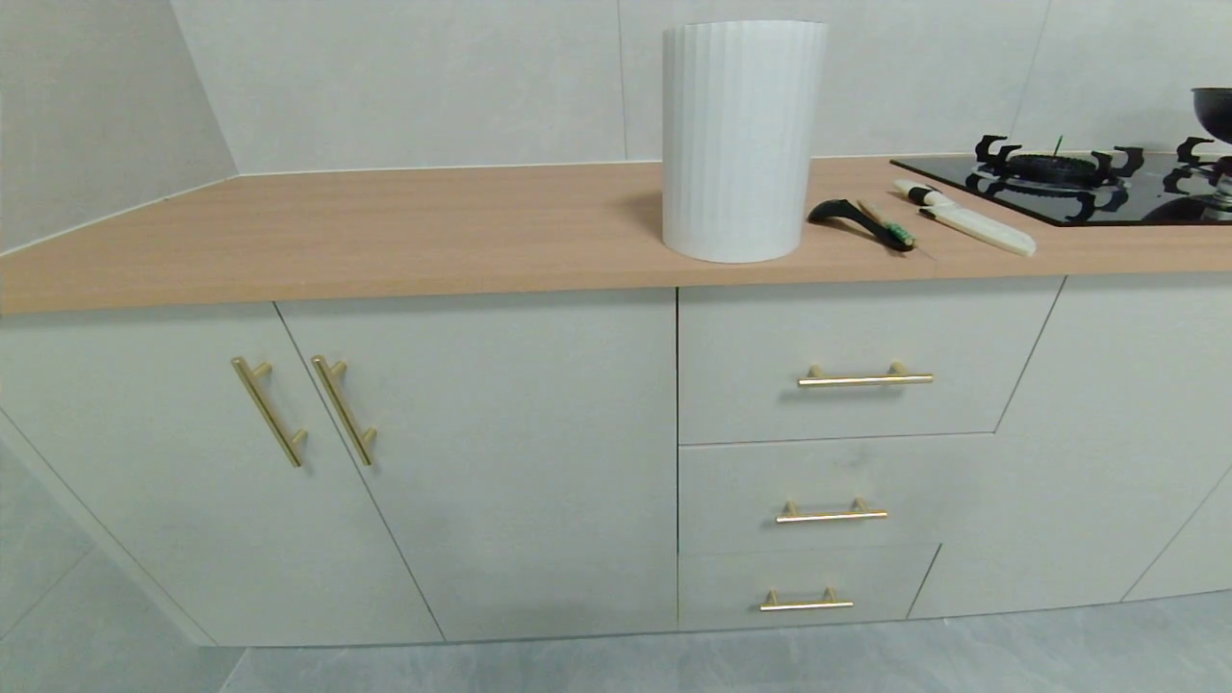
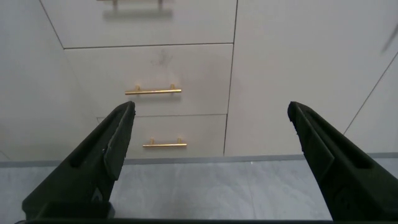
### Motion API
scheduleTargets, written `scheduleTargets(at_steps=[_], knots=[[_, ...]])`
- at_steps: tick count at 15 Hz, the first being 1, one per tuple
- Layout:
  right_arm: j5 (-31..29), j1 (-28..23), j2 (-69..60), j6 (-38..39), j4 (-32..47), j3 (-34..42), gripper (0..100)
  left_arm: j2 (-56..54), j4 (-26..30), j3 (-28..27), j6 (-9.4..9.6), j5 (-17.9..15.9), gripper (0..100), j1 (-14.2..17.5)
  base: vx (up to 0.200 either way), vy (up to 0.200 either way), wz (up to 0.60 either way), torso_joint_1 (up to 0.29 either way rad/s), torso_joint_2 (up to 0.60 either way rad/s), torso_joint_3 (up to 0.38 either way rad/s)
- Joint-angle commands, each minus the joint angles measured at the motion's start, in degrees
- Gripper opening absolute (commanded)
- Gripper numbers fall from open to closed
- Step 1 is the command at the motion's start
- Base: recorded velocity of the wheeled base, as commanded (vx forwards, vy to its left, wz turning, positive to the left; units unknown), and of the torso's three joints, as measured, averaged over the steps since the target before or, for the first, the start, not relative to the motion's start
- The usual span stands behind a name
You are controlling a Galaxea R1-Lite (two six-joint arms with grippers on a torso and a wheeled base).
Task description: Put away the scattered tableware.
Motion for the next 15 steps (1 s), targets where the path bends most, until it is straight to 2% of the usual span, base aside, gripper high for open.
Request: scheduleTargets(at_steps=[1, 6, 8, 9, 12, 15], knots=[[0.10, 0.01, 0.09, -0.09, -0.02, 0.00, 100, 0.02, -0.01, 0.01, -0.01, 0.00, 100, -0.05, 0.000, 0.000, 0.00, 0.000, 0.00, 0.000], [-0.07, 0.01, 0.00, -0.71, -0.64, -0.09, 100, 0.02, -0.01, 0.01, -0.01, 0.00, 100, 0.04, 0.000, 0.000, 0.00, 0.000, 0.00, 0.000], [0.54, 0.01, 0.09, 0.52, -3.27, -3.69, 100, 0.02, -0.01, 0.01, -0.01, 0.00, 100, -0.05, 0.000, 0.000, 0.00, 0.000, 0.00, 0.000], [1.24, 0.01, 1.05, 0.52, -1.34, -4.31, 100, 0.02, -0.01, 0.01, -0.01, 0.00, 100, 0.04, 0.000, 0.000, 0.00, 0.000, 0.00, 0.000], [5.64, 1.24, 10.28, 0.52, 0.16, -5.98, 100, 0.02, -0.01, 0.01, -0.01, 0.00, 100, -0.05, 0.000, 0.000, 0.00, 0.000, 0.00, 0.000], [7.66, 4.40, 25.14, 0.34, 0.07, -12.57, 100, 0.02, -0.01, 0.01, -0.01, 0.00, 100, -0.05, 0.000, 0.000, 0.00, 0.000, 0.00, 0.000]])
